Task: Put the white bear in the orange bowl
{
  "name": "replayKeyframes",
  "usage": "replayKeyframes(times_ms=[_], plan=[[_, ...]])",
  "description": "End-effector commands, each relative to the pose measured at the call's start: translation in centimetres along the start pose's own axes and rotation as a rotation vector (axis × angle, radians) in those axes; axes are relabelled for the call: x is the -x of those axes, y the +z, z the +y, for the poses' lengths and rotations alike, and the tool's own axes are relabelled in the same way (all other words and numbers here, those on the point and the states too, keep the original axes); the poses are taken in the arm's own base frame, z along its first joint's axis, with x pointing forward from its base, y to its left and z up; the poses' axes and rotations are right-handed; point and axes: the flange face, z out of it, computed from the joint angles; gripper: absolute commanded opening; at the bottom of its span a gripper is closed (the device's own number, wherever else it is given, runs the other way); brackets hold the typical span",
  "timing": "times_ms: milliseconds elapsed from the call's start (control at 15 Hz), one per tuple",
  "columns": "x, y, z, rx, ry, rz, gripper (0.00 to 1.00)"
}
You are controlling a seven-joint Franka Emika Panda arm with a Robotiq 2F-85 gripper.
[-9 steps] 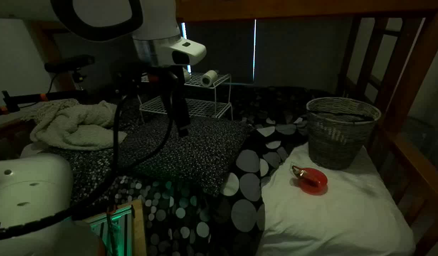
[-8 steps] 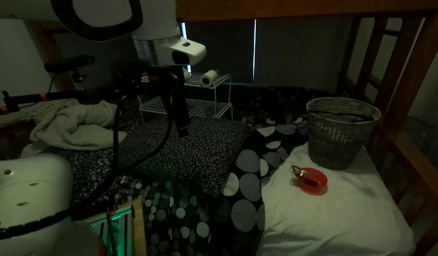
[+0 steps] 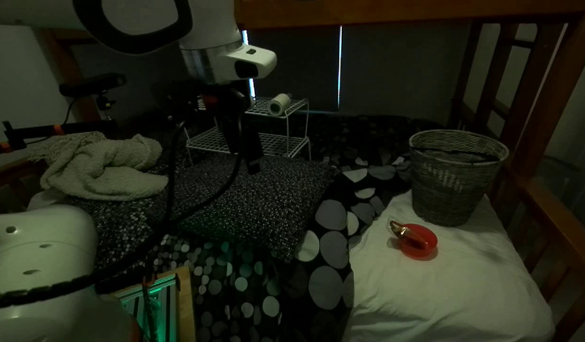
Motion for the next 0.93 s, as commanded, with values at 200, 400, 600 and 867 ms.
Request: replayKeyframes(times_ms=[200, 400, 600, 867], plan=[[-8.8, 2.6, -11.6, 0.004, -0.366, 0.148, 1.00], [-10.6, 4.3, -19.6, -0.001, -0.538, 0.169, 1.00], [-11.5, 4.5, -27.4, 0.002, -0.708, 0.160, 1.00], [-11.0, 4.0, -30.9, 0.004, -0.785, 0.189, 1.00]])
